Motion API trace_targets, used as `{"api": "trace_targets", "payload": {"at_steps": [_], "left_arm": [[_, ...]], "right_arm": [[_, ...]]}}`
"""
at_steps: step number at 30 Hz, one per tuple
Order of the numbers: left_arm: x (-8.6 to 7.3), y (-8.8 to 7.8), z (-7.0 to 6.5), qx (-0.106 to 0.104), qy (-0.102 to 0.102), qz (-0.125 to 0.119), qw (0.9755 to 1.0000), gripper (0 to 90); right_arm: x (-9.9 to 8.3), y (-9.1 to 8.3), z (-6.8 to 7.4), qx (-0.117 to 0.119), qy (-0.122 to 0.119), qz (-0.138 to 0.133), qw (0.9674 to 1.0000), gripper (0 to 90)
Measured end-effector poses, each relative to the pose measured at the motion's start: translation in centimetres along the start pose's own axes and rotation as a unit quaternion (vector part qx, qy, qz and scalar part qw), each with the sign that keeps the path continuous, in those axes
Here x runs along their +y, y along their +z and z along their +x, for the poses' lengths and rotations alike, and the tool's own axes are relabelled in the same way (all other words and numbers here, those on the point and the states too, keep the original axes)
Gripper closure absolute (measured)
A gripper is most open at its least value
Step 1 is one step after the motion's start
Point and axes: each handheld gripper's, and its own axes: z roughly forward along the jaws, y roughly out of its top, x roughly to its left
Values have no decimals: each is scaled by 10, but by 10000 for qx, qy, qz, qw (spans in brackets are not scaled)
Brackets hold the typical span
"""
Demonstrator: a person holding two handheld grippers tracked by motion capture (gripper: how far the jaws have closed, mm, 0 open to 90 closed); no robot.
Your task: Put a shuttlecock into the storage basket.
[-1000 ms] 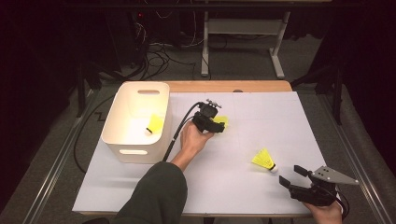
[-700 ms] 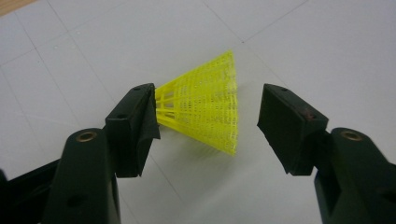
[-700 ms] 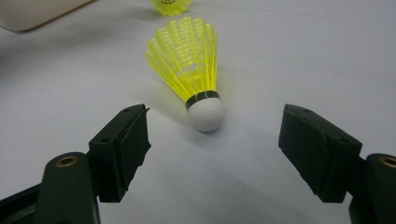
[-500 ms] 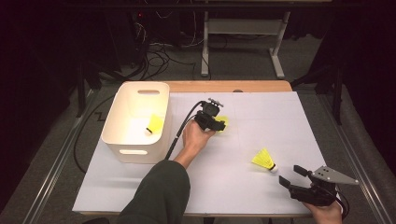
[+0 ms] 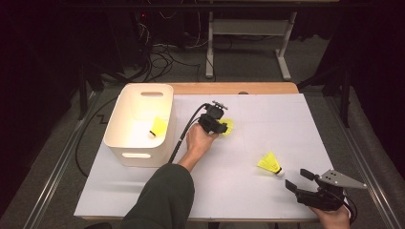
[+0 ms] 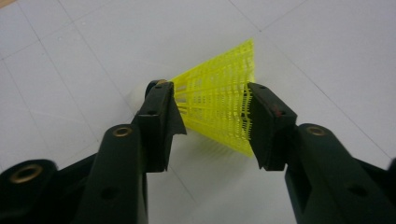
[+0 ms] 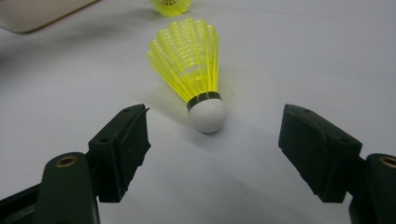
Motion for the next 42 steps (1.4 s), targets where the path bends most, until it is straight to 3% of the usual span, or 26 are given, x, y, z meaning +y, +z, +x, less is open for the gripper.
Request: {"api": "trace_targets", "payload": {"at_steps": [16,26,42], "left_arm": [[-1,0,0,-101,118,139,9998,774],[-2,-2,4,-160,22,247,9996,881],[1,-20,10,-242,-45,121,9996,898]], "right_arm": [[0,0,0,3,-7,-4,10000,248],[0,0,0,4,-8,2,10000,248],[0,0,0,-5,-10,-1,10000,249]]}}
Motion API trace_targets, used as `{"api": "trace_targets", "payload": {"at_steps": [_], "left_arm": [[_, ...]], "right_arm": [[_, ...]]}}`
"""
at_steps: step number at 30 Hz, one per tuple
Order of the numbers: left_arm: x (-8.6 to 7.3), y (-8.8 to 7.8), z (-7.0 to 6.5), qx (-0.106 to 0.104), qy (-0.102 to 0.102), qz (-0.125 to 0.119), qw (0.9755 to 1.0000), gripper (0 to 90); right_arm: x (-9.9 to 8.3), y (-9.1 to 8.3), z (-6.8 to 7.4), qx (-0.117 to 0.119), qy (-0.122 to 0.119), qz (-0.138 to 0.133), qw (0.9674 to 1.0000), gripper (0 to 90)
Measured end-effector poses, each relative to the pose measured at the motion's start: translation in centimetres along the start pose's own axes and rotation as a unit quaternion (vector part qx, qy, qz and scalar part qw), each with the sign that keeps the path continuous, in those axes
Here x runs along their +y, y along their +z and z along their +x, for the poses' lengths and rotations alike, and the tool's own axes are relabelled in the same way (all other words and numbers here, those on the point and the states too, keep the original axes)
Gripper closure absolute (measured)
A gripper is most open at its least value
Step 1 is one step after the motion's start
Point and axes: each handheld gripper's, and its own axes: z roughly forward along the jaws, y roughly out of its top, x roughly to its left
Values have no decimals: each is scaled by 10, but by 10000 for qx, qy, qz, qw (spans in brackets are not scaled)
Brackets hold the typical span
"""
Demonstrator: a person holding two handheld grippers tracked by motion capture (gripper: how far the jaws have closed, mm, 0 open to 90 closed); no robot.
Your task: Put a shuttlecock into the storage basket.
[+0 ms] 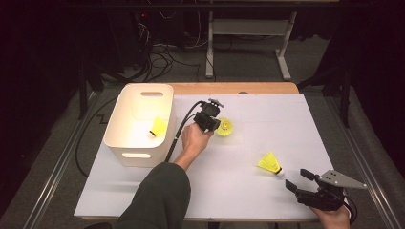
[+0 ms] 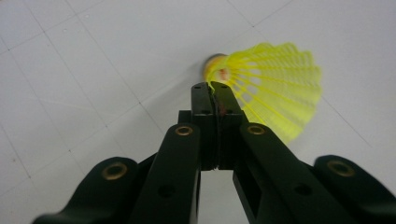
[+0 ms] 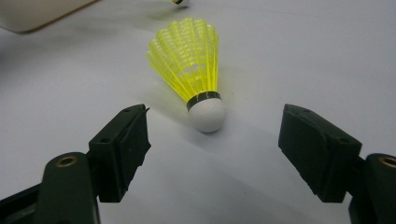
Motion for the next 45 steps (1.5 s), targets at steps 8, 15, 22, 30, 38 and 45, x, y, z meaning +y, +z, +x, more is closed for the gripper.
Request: {"api": "trace_targets", "payload": {"at_steps": [8,15,22,30,38,45], "left_arm": [[0,-6,2,27,-14,-5,10000,898],[0,-19,1,77,-18,-67,9999,898],[-1,-30,5,106,-50,9,9999,898],[-1,-39,7,205,-69,86,9997,897],[0,-43,12,136,-171,109,9997,897],[1,-48,15,199,-181,177,9995,897]], "right_arm": [[0,0,0,-10,12,0,10000,249],[0,0,0,9,7,-7,10000,249],[0,-1,0,12,3,-22,10000,249],[0,-1,1,18,-5,-25,10000,249],[0,-1,0,18,-1,-25,10000,249],[0,-1,0,29,7,-18,10000,249]]}}
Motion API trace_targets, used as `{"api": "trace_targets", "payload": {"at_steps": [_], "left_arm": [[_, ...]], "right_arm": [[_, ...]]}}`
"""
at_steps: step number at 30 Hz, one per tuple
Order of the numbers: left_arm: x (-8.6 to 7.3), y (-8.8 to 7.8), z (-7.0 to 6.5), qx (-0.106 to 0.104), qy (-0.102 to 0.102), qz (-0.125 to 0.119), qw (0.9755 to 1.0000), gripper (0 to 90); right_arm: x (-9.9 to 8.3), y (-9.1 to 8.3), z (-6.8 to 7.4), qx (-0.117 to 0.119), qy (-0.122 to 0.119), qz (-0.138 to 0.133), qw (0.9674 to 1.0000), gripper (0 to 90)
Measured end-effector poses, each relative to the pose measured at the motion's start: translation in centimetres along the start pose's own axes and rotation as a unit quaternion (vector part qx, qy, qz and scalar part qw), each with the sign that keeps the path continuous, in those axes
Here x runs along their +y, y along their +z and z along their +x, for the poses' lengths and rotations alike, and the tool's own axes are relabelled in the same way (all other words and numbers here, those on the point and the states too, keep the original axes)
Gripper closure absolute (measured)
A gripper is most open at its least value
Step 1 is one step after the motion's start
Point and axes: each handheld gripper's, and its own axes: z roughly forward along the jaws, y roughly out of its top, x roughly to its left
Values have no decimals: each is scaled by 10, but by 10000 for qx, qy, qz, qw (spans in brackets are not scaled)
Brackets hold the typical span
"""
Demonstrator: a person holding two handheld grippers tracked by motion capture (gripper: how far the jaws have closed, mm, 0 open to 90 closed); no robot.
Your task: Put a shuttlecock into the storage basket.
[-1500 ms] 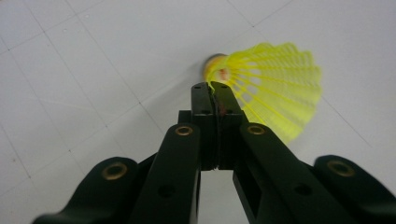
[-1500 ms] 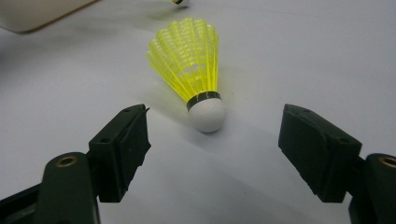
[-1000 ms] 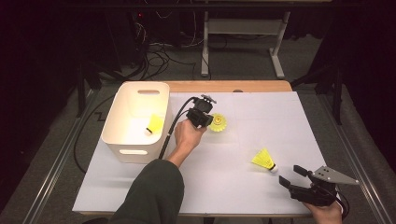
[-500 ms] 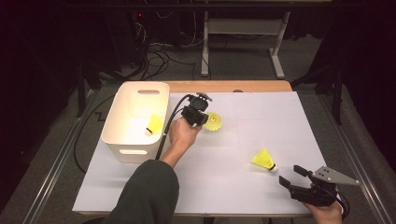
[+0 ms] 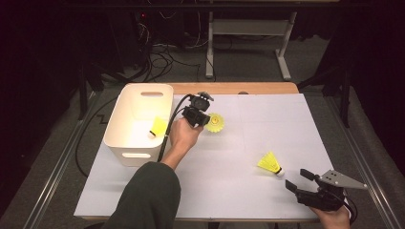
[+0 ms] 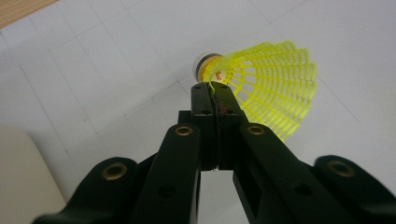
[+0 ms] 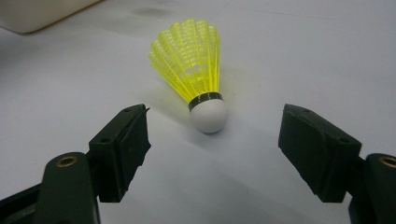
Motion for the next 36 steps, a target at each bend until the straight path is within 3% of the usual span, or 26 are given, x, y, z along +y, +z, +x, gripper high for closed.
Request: {"api": "trace_targets", "payload": {"at_steps": [30,36], "left_arm": [[4,-32,9,123,25,-122,9998,897],[8,-37,9,142,116,-121,9998,896]], "right_arm": [[0,2,0,33,29,68,10000,249],[0,2,-1,40,31,65,10000,249]]}}
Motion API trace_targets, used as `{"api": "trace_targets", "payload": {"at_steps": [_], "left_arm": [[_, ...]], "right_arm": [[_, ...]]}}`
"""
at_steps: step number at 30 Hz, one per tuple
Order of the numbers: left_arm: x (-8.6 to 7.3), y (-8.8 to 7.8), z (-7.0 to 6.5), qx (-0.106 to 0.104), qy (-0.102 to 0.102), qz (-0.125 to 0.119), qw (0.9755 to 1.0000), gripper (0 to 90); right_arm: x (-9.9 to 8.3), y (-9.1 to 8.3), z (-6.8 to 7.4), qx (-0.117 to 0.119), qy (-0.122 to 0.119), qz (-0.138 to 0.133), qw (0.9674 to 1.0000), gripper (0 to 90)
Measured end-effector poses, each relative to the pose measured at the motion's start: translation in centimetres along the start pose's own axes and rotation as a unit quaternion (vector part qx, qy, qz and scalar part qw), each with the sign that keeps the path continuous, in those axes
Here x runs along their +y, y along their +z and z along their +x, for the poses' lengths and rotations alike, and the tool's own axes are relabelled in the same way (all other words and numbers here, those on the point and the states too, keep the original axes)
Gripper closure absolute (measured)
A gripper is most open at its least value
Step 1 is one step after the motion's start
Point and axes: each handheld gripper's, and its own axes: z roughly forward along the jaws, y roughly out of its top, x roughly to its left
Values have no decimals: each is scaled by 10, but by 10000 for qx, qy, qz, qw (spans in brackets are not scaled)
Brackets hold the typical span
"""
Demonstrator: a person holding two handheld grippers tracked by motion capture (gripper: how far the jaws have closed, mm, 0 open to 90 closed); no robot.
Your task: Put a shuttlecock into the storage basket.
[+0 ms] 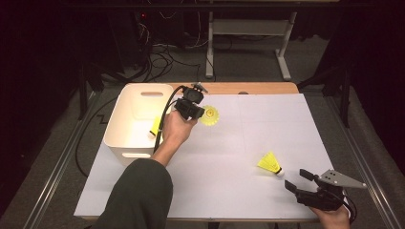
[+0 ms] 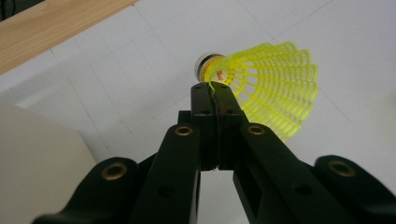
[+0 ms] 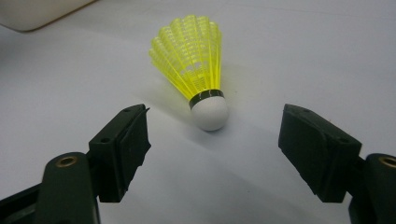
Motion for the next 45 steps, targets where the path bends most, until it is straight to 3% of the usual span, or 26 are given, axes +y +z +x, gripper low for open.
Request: {"api": "trace_targets", "payload": {"at_steps": [45], "left_arm": [[-4,-21,20,103,-87,-80,9999,896]], "right_arm": [[0,0,0,-1,-7,8,10000,249]]}}
